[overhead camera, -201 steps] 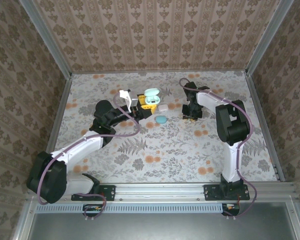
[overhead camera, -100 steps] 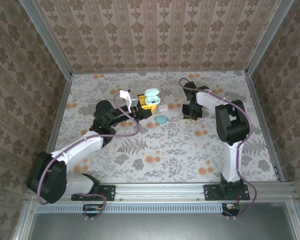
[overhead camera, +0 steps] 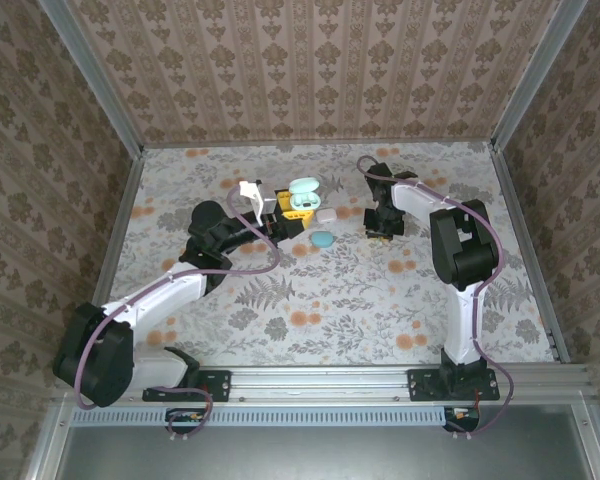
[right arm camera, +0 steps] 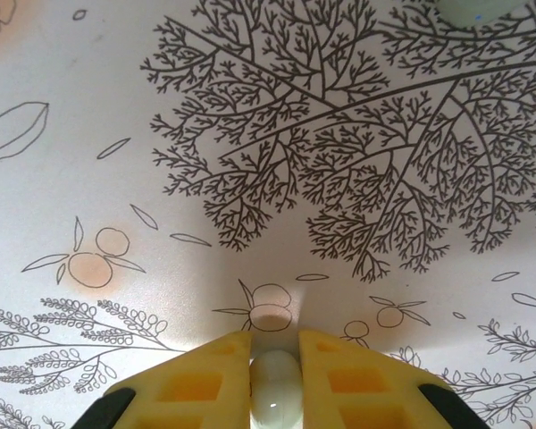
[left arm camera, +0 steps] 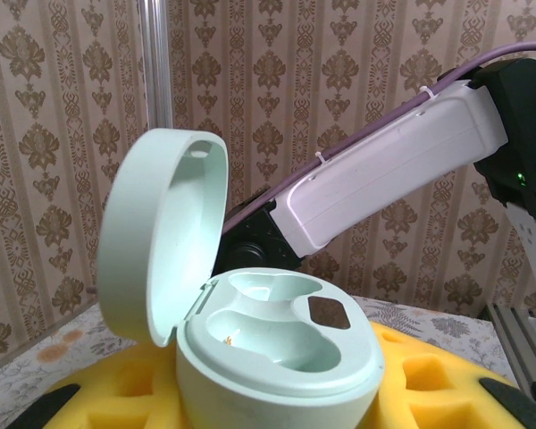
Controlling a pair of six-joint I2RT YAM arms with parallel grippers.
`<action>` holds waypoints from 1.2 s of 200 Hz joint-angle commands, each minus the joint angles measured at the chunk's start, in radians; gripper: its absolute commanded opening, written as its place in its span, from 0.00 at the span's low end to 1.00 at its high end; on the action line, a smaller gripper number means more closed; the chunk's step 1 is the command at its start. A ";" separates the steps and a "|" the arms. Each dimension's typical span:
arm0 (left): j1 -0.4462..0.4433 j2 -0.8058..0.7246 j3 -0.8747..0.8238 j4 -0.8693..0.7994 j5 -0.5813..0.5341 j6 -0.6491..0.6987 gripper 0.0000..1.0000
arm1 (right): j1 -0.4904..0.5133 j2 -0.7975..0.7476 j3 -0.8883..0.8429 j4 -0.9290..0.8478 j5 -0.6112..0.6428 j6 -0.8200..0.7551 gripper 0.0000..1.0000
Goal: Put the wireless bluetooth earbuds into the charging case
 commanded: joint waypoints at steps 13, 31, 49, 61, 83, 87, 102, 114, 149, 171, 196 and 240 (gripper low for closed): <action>0.009 -0.015 -0.005 0.010 -0.007 0.018 0.26 | 0.007 -0.121 -0.053 0.001 -0.153 0.008 0.19; 0.013 -0.014 -0.004 0.010 -0.018 0.015 0.26 | -0.013 -0.242 -0.142 0.125 -0.369 0.074 0.18; 0.022 -0.013 -0.001 0.005 -0.017 0.012 0.26 | -0.030 -0.348 -0.226 0.263 -0.600 0.164 0.18; 0.031 -0.014 0.001 0.008 -0.014 0.010 0.26 | -0.034 -0.402 -0.279 0.401 -0.752 0.244 0.19; 0.047 -0.017 0.001 0.011 -0.012 0.004 0.26 | -0.036 -0.461 -0.349 0.624 -0.961 0.416 0.19; 0.050 -0.018 0.001 0.011 -0.012 0.003 0.26 | -0.036 -0.471 -0.363 0.672 -0.991 0.451 0.19; 0.062 -0.023 -0.002 0.015 -0.011 0.001 0.26 | -0.035 -0.501 -0.412 0.852 -1.084 0.585 0.19; 0.070 -0.026 -0.003 0.015 -0.010 0.001 0.26 | -0.033 -0.515 -0.436 0.972 -1.138 0.675 0.19; 0.088 -0.031 -0.005 0.018 0.000 -0.003 0.26 | -0.025 -0.552 -0.441 1.061 -1.206 0.769 0.19; 0.094 -0.033 -0.006 0.022 0.003 -0.002 0.26 | -0.021 -0.563 -0.444 1.111 -1.219 0.833 0.19; 0.097 -0.033 -0.005 0.019 0.007 0.001 0.26 | -0.021 -0.579 -0.440 1.140 -1.209 0.885 0.19; 0.096 -0.032 -0.010 0.012 0.021 0.006 0.26 | -0.013 -0.622 -0.415 1.127 -1.140 0.872 0.20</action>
